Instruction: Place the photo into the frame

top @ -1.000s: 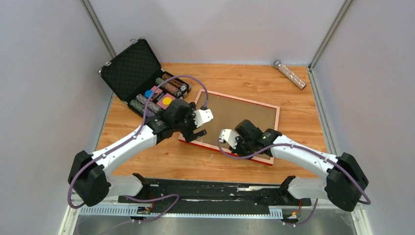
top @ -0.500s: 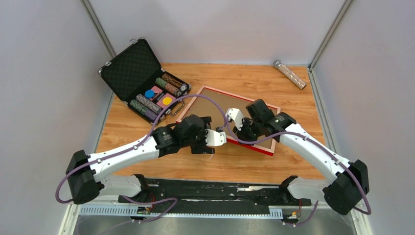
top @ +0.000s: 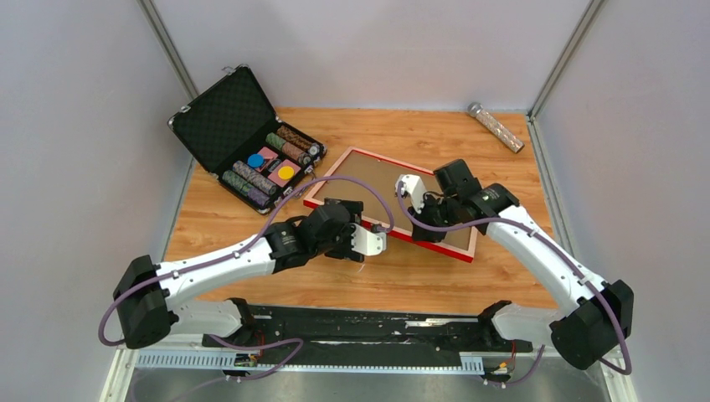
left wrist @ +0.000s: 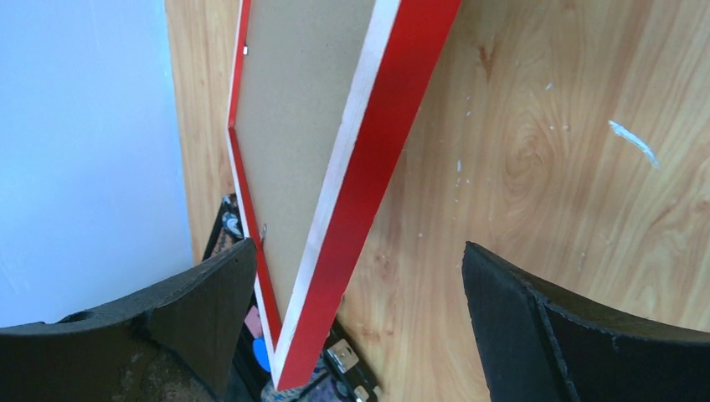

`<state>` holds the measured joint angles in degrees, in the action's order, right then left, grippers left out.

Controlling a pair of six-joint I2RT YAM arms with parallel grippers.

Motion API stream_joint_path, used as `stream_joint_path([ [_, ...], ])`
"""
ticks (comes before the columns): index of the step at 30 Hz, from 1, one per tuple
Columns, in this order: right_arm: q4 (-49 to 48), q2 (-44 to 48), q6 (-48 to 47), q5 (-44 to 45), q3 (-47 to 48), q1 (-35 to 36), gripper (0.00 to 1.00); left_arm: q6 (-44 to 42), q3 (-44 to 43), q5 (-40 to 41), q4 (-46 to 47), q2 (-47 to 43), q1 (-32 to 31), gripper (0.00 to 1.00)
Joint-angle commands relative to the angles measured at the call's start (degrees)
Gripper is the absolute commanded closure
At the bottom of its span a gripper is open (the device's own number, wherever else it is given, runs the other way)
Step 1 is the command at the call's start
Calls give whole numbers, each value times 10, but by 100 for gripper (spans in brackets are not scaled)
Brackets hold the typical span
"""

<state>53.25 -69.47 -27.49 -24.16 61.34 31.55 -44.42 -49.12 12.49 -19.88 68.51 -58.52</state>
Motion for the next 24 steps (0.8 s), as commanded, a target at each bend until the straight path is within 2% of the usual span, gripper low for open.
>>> stream_joint_path([
  [1,-3,10,-8,-43,46,-24,100,-45,-21,11,50,27,-4,1],
  [12,15,7,-1,-60,76,-29,100,-77,-56,3,67,74,-4,12],
  [24,22,13,-4,-57,79,-35,100,-89,-86,1,49,106,-4,39],
])
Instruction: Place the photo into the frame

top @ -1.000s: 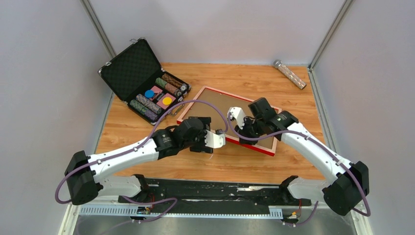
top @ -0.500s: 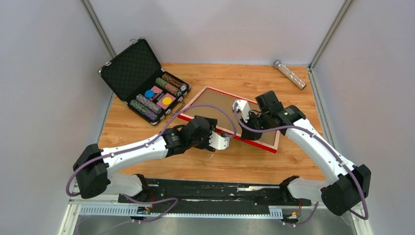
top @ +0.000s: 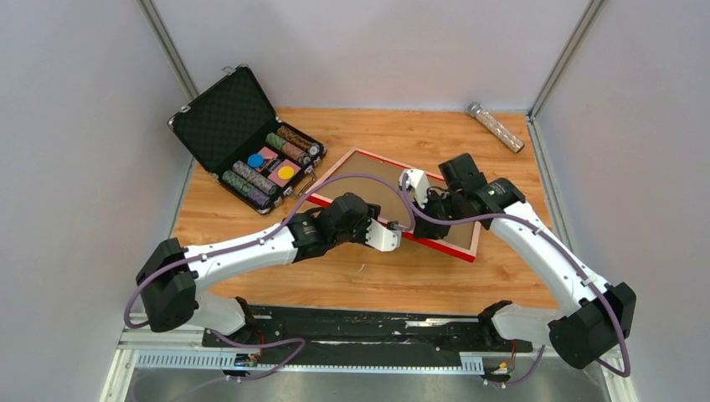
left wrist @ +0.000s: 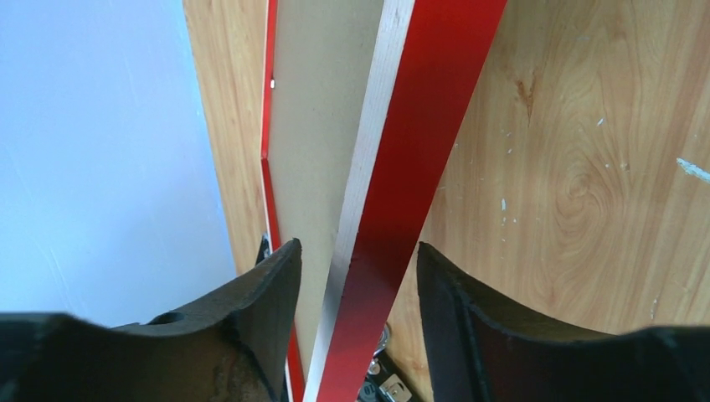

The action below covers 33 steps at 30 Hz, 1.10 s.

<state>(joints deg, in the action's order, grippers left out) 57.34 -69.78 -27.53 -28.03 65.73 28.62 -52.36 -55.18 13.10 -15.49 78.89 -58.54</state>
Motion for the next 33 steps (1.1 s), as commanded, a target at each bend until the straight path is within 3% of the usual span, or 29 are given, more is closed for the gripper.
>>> stream_joint_path([
  [1,-19,17,-3,-20,36,-6,100,-9,-26,-5,5,3,-4,42],
  [12,-18,24,3,-15,40,-12,100,0,-32,-16,6,9,-4,63],
  [17,-19,28,8,3,43,-13,94,3,-34,-12,9,5,-4,76],
  [22,-21,30,19,22,51,-14,77,8,-38,-2,11,5,-4,100],
  [27,-26,39,31,47,57,-15,46,7,-53,6,-10,9,-4,100],
  [33,-37,65,41,80,57,-16,33,36,-97,-1,-72,13,-3,100],
])
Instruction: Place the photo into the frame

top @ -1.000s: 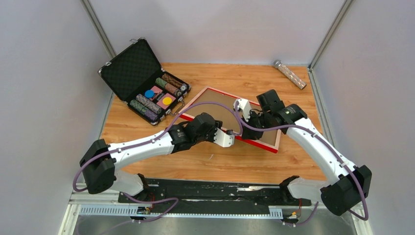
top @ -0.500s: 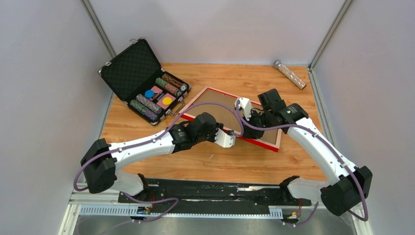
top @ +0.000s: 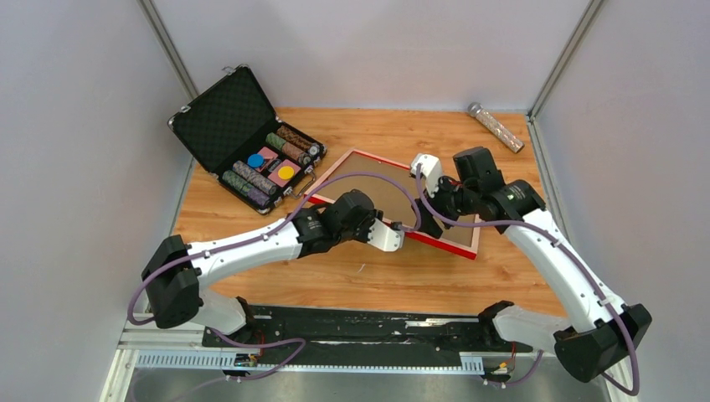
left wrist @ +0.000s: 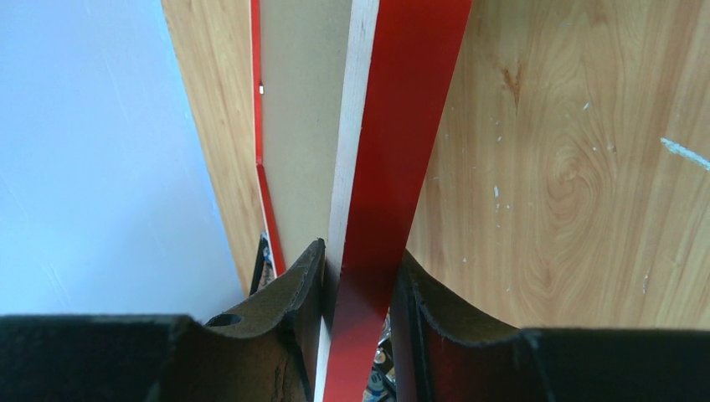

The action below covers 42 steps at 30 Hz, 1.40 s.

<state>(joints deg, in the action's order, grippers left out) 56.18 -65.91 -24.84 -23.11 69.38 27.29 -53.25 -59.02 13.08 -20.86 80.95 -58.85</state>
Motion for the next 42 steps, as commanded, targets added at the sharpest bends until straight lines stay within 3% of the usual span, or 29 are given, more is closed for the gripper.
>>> stream_joint_path([
  [1,-28,33,15,37,21,-2,32,53,-73,-5,-37,-6,-1,100],
  [9,-33,73,17,87,37,-3,20,74,-148,-9,-90,3,-1,100],
  [18,-39,111,-10,114,20,-7,19,56,-157,2,-92,0,0,100],
  [29,-2,138,-55,75,36,-6,20,44,-223,-6,-145,16,12,100],
  [42,-17,115,-104,118,26,-4,20,38,-276,-43,-185,30,26,100],
])
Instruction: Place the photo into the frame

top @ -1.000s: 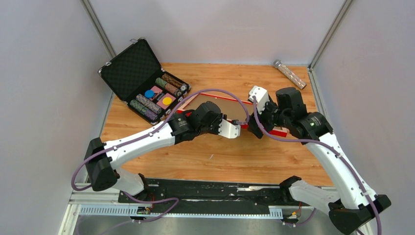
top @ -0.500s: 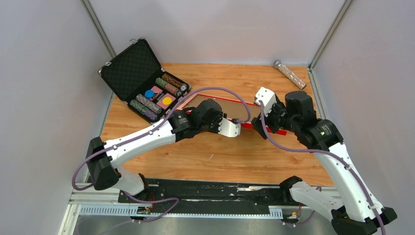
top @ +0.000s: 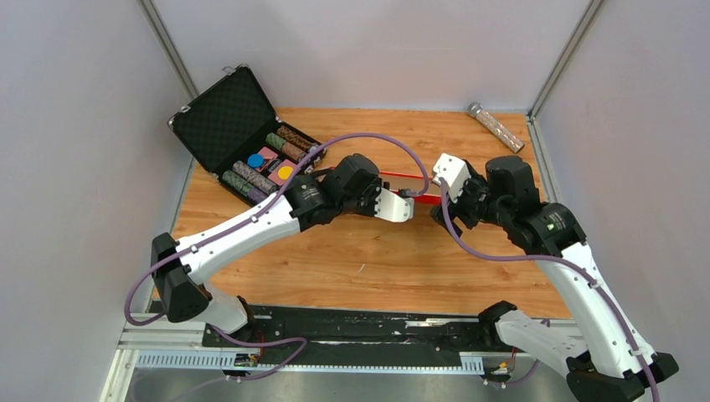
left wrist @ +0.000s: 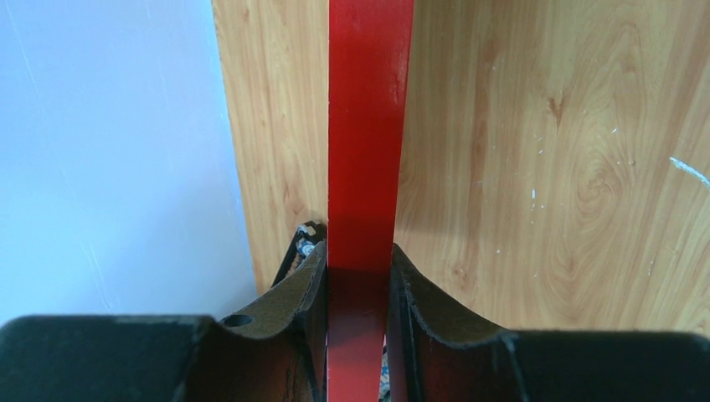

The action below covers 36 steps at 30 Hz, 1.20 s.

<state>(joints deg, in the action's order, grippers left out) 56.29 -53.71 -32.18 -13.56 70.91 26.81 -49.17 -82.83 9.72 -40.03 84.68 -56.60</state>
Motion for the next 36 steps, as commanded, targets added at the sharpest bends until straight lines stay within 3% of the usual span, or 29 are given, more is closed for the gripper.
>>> stream_joint_path([
  [1,-20,-8,-34,22,9,1,20,-2,-41,-13,5,-7,4,100],
  [24,-123,-29,-121,20,-34,4,23,3,-135,-87,-97,13,17,100],
  [36,-121,-69,-141,9,-18,11,31,0,-146,-94,-110,12,18,100],
])
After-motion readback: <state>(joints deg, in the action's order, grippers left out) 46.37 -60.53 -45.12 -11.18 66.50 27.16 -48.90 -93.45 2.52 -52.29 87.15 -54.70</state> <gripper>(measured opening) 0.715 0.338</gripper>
